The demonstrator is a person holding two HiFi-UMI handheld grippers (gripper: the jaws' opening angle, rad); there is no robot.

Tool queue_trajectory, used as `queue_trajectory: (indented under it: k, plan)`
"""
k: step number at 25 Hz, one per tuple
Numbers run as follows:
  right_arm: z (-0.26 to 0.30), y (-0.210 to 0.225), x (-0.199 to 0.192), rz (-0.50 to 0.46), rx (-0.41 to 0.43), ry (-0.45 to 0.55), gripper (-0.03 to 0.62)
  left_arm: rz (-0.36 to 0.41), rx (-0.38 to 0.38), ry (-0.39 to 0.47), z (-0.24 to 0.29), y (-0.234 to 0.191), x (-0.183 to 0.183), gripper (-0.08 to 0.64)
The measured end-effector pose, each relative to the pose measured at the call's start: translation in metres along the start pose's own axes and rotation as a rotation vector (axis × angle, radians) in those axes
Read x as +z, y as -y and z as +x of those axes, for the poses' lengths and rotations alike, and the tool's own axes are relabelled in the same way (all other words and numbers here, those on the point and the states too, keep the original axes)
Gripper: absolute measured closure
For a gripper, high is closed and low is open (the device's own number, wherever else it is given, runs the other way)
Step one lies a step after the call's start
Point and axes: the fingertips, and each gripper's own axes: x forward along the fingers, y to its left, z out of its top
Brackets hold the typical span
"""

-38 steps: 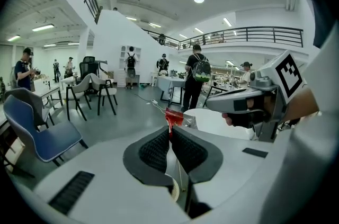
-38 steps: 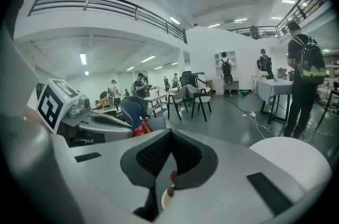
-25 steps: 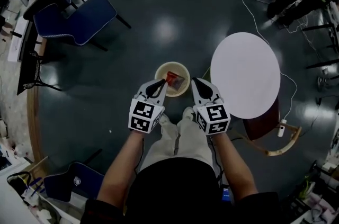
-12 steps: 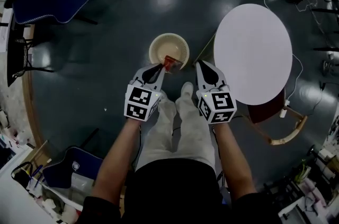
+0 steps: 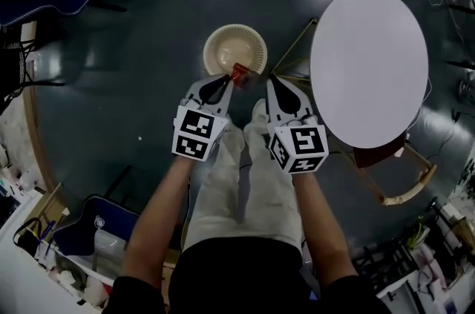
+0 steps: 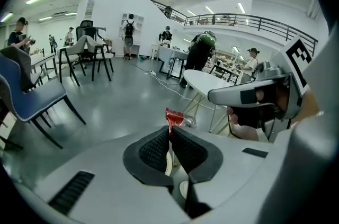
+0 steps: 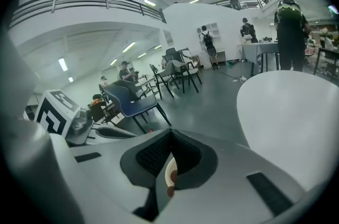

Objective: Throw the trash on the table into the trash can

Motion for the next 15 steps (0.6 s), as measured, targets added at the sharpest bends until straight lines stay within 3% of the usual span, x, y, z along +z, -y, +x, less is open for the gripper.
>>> queue_trajectory:
  k: [12, 15]
  plan:
    - [0.041, 0.018, -0.075, 0.020, 0.021, -0.077, 0.575, -0.093, 0.053, -0.062, 0.061, -0.031, -0.074, 0.532]
    - [0.052, 0.027, -0.085, 0.020, 0.021, -0.087, 0.575, -0.068, 0.079, -0.082, 0.079, -0.042, -0.091, 0.532]
